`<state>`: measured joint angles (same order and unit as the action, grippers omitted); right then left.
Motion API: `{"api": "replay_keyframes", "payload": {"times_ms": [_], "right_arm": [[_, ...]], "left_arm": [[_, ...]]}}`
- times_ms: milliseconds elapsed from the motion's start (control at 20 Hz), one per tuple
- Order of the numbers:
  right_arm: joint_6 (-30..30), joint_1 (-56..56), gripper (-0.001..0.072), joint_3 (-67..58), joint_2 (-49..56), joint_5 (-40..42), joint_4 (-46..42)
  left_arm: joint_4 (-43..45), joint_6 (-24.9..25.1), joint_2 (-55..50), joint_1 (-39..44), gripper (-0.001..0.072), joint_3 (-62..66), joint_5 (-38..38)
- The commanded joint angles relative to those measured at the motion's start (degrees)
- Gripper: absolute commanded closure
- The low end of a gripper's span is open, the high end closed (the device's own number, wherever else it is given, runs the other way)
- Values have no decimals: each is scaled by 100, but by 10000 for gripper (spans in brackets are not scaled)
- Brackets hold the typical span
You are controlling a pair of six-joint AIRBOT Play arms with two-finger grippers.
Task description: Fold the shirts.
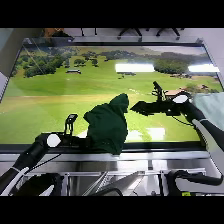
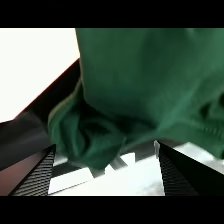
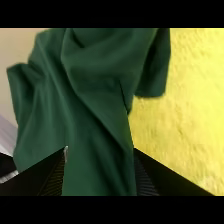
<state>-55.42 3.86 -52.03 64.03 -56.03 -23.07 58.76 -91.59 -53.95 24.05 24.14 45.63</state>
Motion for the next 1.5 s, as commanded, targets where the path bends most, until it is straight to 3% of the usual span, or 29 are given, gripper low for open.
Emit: {"api": "replay_keyframes", "payload": {"times_ms": [0, 50, 150, 300, 350, 400, 450, 500, 650, 750, 850, 1050, 1350, 1450], "right_arm": [[1106, 72, 234, -203, 807, 160, 1270], [1185, 144, 234, -262, 927, 321, 1283], [1217, 289, 234, -361, 1115, 691, 1285], [1222, 367, 262, -584, 1399, 826, 1394], [1226, 365, 375, -680, 1491, 822, 1392], [1349, 365, 493, -767, 1545, 813, 1403], [1480, 361, 562, -835, 1554, 793, 1419], [1604, 334, 691, -942, 1537, 695, 1414], [1644, 85, 693, -1233, 1141, 293, 1373], [1617, -201, 693, -1484, 599, -293, 1373], [1471, -402, 693, -1725, -280, -855, 1370], [1473, -450, 693, -2166, -2304, -835, 1056], [1449, -450, 693, -2371, -4107, -264, -334], [837, -450, 693, -2334, -4017, -568, -1248]], "left_arm": [[-837, 409, -693, 9, 5, -76, -828], [-1016, 651, -922, 9, 33, 50, -802], [-1078, 743, -1287, 9, 333, 297, -667], [-1032, 822, -1602, 7, 378, 566, -466], [-1029, 835, -1639, 7, 539, 590, -461], [-1029, 890, -1635, 7, 630, 584, -463], [-1027, 962, -1635, -2, 690, 586, -415], [-1027, 1086, -1598, -52, 690, 586, -308], [-896, 1191, -1023, -691, 691, 741, 173], [-581, 1349, -334, -1419, 691, 1397, 1034], [-588, 1357, 505, -2153, 692, 2396, 1840], [-601, 1333, 1582, -3366, 692, 4863, 2468], [-603, 1290, 1528, -3624, 692, 6472, 2931], [-573, 1290, 1119, -3624, 692, 6542, 3405]]}}
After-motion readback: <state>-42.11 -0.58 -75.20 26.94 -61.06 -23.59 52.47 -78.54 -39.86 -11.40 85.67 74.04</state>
